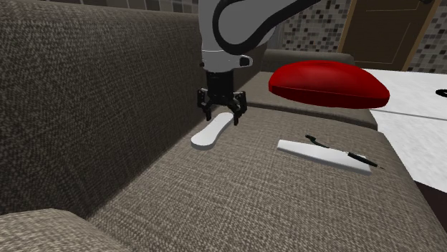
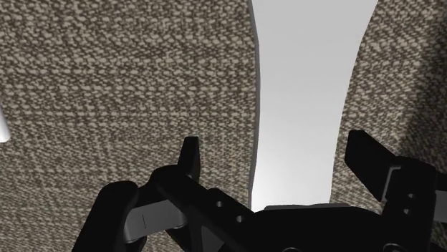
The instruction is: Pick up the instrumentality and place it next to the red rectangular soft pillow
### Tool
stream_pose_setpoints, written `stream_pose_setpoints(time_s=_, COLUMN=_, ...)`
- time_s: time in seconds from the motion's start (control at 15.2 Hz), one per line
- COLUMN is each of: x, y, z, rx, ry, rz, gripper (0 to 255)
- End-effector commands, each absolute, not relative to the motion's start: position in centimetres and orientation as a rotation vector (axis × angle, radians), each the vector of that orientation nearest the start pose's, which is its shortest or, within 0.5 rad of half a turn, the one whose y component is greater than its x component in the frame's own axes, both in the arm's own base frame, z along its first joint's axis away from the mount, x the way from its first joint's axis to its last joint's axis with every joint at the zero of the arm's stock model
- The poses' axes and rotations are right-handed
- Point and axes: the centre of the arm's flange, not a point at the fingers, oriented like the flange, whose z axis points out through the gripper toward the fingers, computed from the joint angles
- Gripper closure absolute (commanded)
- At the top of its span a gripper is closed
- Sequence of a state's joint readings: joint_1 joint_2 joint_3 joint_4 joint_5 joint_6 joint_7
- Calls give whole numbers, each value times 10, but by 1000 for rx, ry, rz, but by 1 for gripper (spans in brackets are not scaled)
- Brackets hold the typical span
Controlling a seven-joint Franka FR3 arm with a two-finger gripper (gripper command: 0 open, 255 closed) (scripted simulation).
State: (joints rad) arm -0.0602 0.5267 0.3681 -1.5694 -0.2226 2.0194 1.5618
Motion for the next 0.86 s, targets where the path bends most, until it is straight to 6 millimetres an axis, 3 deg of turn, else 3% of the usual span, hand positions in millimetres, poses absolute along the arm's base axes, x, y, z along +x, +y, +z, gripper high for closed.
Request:
stream_pose_setpoints(time_s=0.0, x=674, y=157, z=328, rx=-2572, ry=1776, rz=-25, gripper=0)
stream_pose_setpoints(time_s=0.2, x=674, y=157, z=328, rx=-2572, ry=1776, rz=-25, gripper=0)
stream_pose_setpoints(time_s=0.26, x=676, y=160, z=327, rx=-2572, ry=1776, rz=-24, gripper=255)
stream_pose_setpoints(time_s=0.79, x=670, y=156, z=324, rx=-2573, ry=1775, rz=-25, gripper=255)
